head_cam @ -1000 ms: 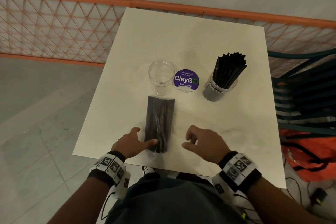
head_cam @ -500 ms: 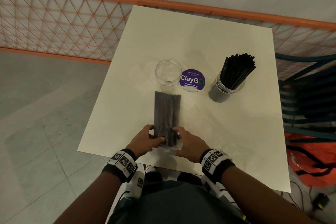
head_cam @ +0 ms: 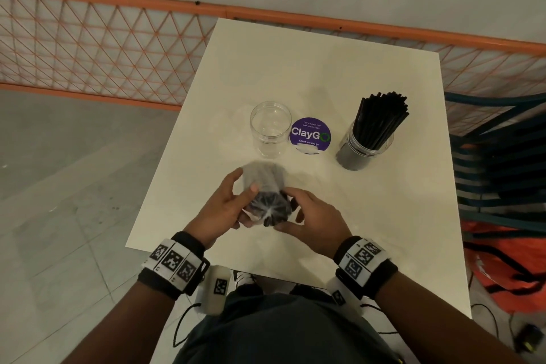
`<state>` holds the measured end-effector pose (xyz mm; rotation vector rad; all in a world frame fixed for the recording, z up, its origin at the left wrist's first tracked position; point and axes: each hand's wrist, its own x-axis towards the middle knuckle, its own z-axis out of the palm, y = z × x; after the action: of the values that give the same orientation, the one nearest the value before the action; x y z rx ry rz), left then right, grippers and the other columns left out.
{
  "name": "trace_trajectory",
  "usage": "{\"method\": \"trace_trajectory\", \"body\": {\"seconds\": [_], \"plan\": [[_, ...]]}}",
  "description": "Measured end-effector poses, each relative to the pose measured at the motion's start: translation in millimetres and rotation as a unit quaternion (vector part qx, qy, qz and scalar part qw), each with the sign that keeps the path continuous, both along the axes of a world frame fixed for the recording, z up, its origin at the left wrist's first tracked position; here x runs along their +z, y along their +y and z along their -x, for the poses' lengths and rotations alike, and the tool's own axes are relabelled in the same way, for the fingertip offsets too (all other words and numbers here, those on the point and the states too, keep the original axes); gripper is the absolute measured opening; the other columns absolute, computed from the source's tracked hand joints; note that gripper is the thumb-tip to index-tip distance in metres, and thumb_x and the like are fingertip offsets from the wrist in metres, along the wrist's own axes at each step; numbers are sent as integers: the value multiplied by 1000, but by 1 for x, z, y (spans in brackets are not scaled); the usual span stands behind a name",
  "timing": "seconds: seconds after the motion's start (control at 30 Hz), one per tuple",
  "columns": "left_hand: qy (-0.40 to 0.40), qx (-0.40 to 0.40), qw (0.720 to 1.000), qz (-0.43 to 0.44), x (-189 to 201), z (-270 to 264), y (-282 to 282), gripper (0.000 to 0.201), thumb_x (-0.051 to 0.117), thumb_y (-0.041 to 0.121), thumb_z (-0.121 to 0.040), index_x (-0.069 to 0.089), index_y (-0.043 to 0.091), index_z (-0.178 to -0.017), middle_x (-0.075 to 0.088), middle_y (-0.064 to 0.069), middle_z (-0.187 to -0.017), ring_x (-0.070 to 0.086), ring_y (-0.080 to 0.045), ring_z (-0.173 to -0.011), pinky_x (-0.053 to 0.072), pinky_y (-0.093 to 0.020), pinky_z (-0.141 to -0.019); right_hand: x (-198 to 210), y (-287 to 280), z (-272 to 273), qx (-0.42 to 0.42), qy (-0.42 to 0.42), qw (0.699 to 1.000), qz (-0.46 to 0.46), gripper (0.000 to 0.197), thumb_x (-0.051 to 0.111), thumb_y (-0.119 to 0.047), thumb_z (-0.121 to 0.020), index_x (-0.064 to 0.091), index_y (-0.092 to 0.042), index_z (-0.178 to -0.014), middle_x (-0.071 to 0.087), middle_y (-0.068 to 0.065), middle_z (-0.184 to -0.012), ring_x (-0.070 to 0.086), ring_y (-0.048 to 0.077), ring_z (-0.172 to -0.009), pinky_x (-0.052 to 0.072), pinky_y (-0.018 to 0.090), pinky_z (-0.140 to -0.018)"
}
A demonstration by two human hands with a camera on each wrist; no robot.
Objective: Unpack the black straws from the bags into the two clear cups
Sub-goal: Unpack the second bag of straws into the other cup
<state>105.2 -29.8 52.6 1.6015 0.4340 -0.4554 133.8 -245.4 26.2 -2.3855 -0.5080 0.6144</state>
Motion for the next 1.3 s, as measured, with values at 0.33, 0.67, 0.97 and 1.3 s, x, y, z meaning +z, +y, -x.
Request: {"method": "trace_trajectory", "body": {"seconds": [0.33,0.67,0.97,1.3], "plan": [[-113,-66,988,-80,23,-6,-10,71,77,34,-80,39,32,-140,63,5,-85,64,2,-76,49,-14,-73,19,-13,-22,-7,-32,998,-62,54,48,-65,-88,48,-33,-131,60,-12,-109,54,5,-84,51,35,-78],[-195,-105,973,-71,56,-9,-19,54,72,21,-89,43,36,-132,74,-2,-98,69,-14,-85,56,-36,-78,28,-2,-28,-70,-21,996,-48,79,66,-79,-64,46,-38,-128,53,-15,-119,59,6,-85,53,37,-79],[-351,-92,808,-464,135,-23,-2,11,73,31,-86,67,31,-96,72,12,-78,67,-15,-64,52,-32,-59,46,3,-46,-120,-77,982,-123,48,65,-43,-90,50,-30,-134,58,-11,-115,62,3,-78,55,39,-81],[-344,-34,873,-345,123,-32,-12,17,78,26,-83,71,30,-98,73,17,-89,69,-2,-83,57,-32,-74,53,13,-36,-76,-54,984,-151,92,77,-62,-69,33,-35,-145,43,-12,-146,52,7,-122,46,31,-96]]}}
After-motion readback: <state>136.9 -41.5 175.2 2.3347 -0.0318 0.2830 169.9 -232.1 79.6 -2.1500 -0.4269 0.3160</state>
